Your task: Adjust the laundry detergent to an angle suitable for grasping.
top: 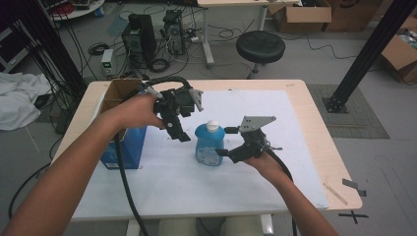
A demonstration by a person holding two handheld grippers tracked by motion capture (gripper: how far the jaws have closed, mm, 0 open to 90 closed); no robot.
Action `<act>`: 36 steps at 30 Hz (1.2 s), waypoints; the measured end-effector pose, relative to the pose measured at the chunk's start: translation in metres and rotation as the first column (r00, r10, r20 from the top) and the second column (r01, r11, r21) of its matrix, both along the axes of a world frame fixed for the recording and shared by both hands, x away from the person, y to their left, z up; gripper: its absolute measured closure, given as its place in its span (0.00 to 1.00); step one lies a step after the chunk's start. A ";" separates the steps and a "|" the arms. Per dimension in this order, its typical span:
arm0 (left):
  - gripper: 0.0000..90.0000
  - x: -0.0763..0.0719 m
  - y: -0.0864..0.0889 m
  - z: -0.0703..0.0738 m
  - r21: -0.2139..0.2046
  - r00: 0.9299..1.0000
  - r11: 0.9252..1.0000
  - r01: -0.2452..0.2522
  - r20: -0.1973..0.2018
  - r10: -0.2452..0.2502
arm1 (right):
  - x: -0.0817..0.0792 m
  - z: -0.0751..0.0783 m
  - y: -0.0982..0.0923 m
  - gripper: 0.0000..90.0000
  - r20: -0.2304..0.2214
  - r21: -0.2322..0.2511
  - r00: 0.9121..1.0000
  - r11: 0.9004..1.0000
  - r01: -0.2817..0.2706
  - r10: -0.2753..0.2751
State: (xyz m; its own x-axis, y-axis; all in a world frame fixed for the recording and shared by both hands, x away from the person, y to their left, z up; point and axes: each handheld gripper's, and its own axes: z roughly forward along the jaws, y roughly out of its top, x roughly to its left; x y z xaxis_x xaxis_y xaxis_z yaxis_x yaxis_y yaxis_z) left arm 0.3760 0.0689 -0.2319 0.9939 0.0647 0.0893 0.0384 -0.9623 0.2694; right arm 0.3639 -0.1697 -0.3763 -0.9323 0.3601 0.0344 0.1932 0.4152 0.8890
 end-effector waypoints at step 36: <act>0.22 0.001 0.000 -0.001 -0.012 1.000 1.000 -0.004 0.004 0.004 | 0.010 -0.017 0.030 0.24 -0.003 0.063 1.000 0.998 0.006 -0.006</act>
